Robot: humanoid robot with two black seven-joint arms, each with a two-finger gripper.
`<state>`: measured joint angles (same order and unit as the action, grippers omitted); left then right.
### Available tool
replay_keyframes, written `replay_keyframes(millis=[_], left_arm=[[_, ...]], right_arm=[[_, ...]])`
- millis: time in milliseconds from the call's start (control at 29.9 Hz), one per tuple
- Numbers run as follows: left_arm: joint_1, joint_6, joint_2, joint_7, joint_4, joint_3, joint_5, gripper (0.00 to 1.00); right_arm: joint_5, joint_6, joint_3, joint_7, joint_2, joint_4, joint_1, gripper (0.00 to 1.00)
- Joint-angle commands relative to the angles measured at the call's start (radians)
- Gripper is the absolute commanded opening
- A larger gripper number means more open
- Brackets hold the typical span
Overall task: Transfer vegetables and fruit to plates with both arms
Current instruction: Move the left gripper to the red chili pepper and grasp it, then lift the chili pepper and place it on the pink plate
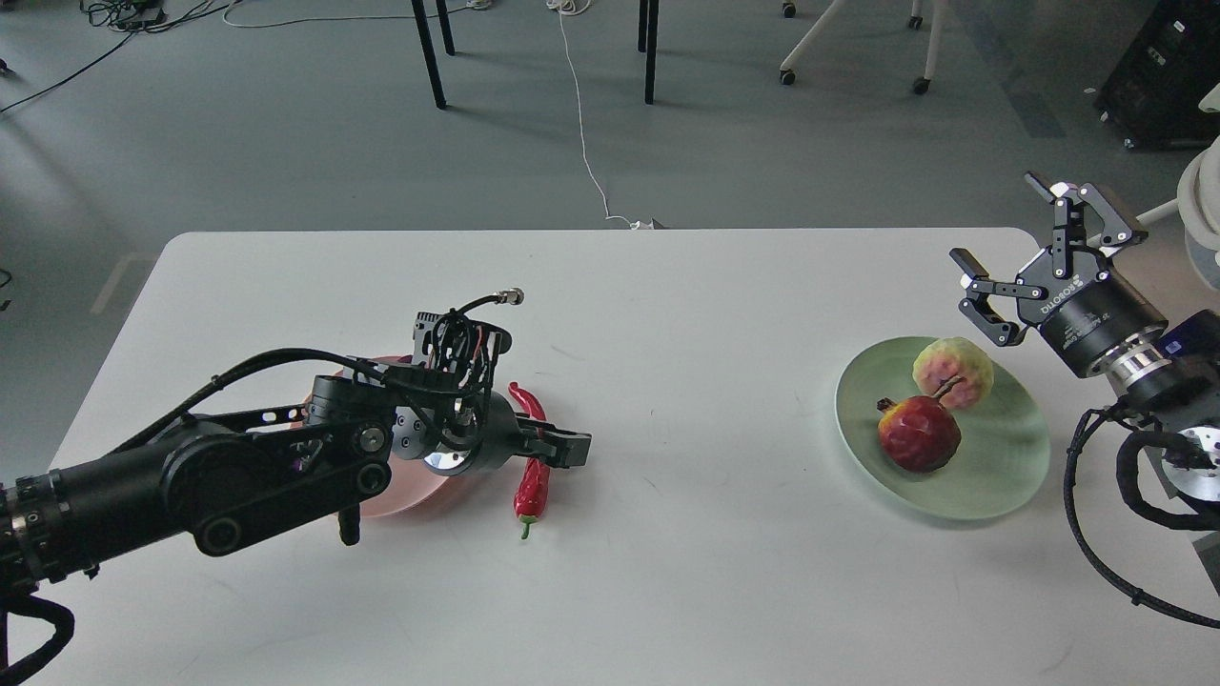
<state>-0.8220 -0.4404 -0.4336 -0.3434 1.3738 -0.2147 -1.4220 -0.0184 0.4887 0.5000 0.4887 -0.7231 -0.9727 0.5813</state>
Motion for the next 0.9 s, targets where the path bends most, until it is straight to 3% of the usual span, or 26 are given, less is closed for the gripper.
replay_keyframes(millis=[0, 134, 234, 434, 868], left_arm=[[0.009, 0.0, -0.011, 0.0, 0.001, 0.0, 0.0, 0.83], [0.017, 0.0, -0.025, 0.001, 0.001, 0.0, -0.005, 0.82], [0.018, -0.004, -0.025, -0.002, 0.002, 0.0, -0.003, 0.77], [0.018, -0.006, -0.013, -0.006, 0.004, -0.002, 0.0, 0.34], [0.015, -0.04, -0.002, -0.006, 0.01, -0.003, -0.001, 0.13]], right_arm=[[0.0, 0.0, 0.002, 0.0, 0.001, 0.0, 0.0, 0.98], [0.0, 0.0, 0.002, 0.0, 0.001, 0.0, 0.0, 0.98], [0.0, 0.0, 0.002, 0.0, 0.001, 0.002, 0.0, 0.98], [0.0, 0.0, 0.003, 0.0, 0.001, 0.006, 0.0, 0.98], [0.0, 0.0, 0.003, 0.0, 0.001, 0.006, 0.0, 0.98]])
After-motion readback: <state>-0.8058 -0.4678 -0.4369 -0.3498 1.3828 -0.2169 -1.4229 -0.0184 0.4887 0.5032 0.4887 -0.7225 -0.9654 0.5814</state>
